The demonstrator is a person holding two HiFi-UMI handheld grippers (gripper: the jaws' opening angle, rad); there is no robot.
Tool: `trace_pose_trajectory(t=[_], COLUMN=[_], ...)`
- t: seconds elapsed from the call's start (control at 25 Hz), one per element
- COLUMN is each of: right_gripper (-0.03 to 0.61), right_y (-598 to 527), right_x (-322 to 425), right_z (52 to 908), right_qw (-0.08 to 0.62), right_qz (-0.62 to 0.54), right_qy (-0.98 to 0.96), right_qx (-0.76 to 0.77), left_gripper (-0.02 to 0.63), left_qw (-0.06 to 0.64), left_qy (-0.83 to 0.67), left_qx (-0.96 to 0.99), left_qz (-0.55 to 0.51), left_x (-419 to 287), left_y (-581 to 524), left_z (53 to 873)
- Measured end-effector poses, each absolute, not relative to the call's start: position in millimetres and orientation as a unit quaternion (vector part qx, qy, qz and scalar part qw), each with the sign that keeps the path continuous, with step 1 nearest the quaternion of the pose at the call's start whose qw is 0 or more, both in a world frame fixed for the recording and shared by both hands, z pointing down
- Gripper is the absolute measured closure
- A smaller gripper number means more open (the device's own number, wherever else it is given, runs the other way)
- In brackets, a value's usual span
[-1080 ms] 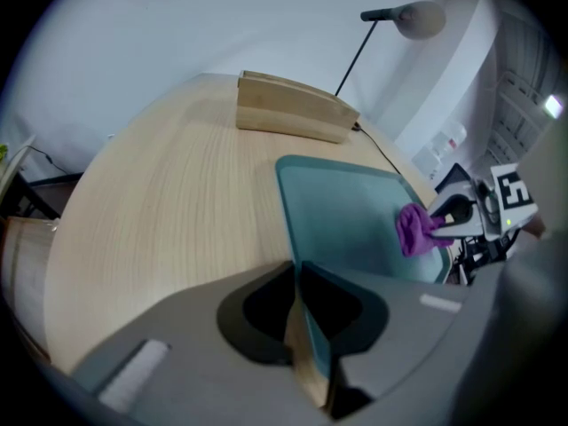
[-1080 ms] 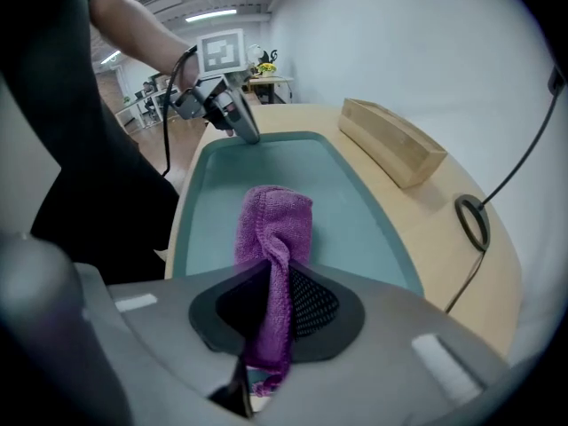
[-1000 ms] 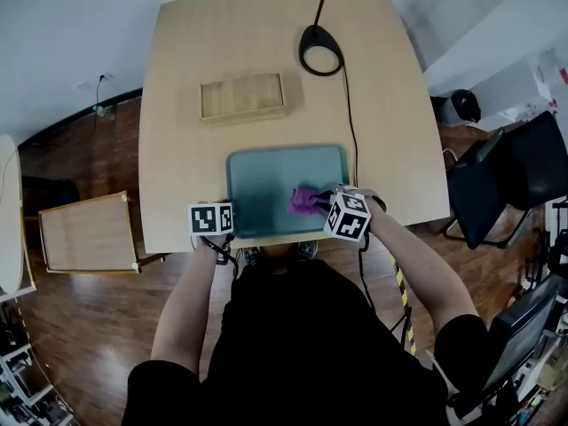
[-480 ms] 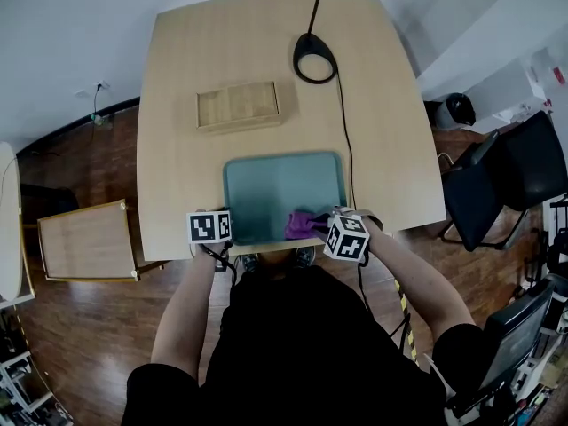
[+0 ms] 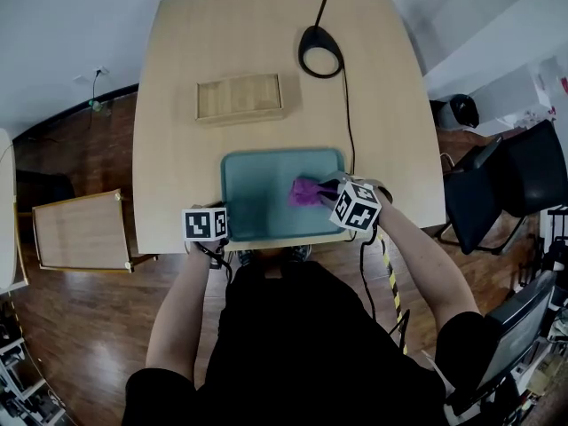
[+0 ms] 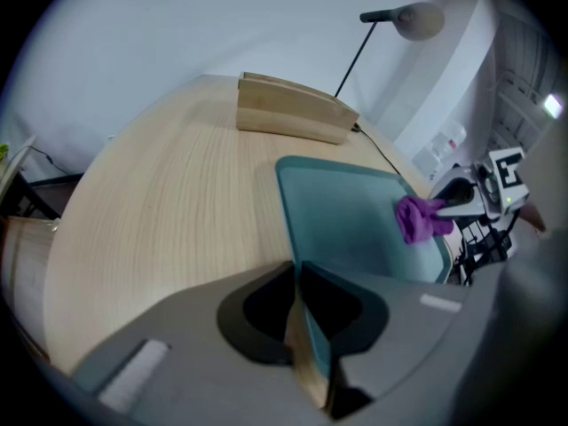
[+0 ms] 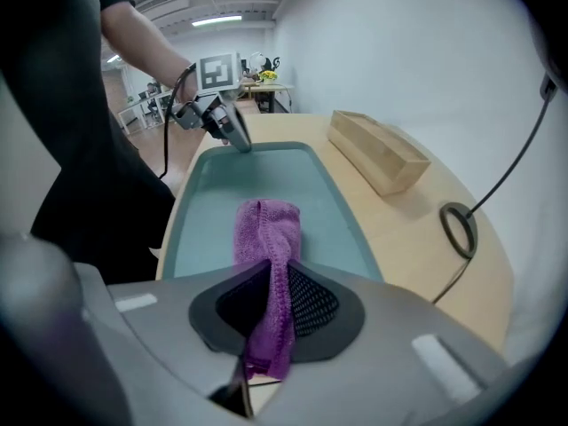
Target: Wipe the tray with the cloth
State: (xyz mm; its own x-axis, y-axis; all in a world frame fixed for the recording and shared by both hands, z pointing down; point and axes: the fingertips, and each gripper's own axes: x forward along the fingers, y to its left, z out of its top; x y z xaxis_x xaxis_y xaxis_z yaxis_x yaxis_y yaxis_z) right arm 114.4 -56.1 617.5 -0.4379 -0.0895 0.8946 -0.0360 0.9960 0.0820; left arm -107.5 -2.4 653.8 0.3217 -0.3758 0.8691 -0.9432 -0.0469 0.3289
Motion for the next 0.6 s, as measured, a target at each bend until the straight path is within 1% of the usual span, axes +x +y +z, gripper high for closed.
trace_pose_trajectory(t=[0.4,0.6], right_gripper=[0.529,0.529], right_y=[-149.2,-157.4], right_x=[126.7,126.0], right_z=[612.7,623.2], right_qw=[0.56,0.563], right_qz=[-0.08,-0.154], right_qy=[-0.822,-0.81], right_qx=[0.065,0.058], left_gripper=[0.563,0.563], left_qw=[0.479,0.478], left_qy=[-0.506,-0.509], left_qx=[0.654,0.653], left_qz=[0.294,0.293], left_x=[-108.9,-109.8], left_y=[-0.3,-0.5], left_z=[652.4,651.8])
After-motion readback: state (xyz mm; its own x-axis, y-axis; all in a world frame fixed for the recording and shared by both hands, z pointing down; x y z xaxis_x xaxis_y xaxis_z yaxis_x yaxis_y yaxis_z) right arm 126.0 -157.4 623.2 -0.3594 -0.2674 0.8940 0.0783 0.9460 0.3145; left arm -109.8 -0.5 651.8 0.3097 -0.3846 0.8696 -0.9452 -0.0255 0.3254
